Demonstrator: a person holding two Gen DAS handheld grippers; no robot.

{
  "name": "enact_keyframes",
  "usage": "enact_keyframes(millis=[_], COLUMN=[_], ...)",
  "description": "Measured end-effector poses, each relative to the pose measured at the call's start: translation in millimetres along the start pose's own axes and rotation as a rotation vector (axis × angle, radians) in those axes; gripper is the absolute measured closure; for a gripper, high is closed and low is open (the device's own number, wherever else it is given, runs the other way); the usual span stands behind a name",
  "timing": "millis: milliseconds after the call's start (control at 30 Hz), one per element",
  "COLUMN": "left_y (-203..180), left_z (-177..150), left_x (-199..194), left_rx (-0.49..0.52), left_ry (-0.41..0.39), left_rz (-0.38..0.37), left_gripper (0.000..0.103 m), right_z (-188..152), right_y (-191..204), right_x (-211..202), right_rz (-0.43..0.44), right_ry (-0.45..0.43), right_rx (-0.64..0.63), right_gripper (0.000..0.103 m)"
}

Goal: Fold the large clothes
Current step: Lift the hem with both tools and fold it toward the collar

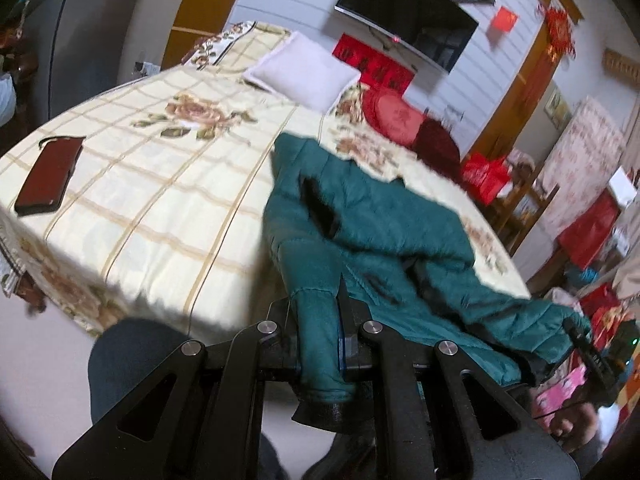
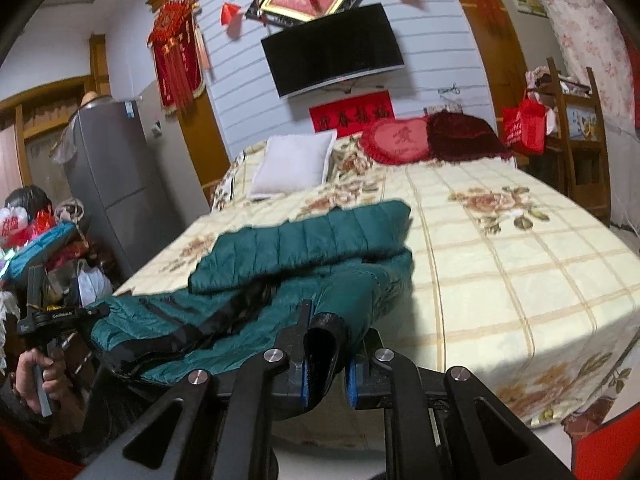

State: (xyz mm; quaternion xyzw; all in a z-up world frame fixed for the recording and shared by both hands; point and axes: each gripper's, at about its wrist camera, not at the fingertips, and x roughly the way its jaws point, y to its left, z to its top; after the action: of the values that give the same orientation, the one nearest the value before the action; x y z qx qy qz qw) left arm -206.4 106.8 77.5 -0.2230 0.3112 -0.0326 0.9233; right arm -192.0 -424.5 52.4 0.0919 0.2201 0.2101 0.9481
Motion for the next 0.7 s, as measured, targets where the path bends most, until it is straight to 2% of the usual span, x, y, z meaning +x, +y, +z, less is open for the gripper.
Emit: enact_keyframes(millis=[133, 367, 533, 700], left_y=[-3.2, -10.1, -16.8, -20.2], left_z=[30.0, 81.0, 123.8, 157.8], left_x=[5.0, 35.5, 69.8, 112.5], left_rx=[-0.039, -0.118, -0.131, -0.129], left_ry=[-0.028, -0.057, -0.069, -0.086], left_rz=[-0.036, -0.041, -0.021, 0.019], left_gripper=[0.093, 0.093, 0.093, 0.093], right_z=[25.2, 64.7, 96.6, 136.9], right_y=[-2.2, -7.0, -3.5, -1.4], right_x=[11.1, 41.3, 69.9, 119.5], right_rz=[0.010, 0.003, -0.027, -0.046], right_ry=[-0.051, -0.117, -0.146, -0.147], right_rx=[0.022, 0.120, 0.146, 0.140], right_gripper=[0.091, 0.091, 0.091, 0.091])
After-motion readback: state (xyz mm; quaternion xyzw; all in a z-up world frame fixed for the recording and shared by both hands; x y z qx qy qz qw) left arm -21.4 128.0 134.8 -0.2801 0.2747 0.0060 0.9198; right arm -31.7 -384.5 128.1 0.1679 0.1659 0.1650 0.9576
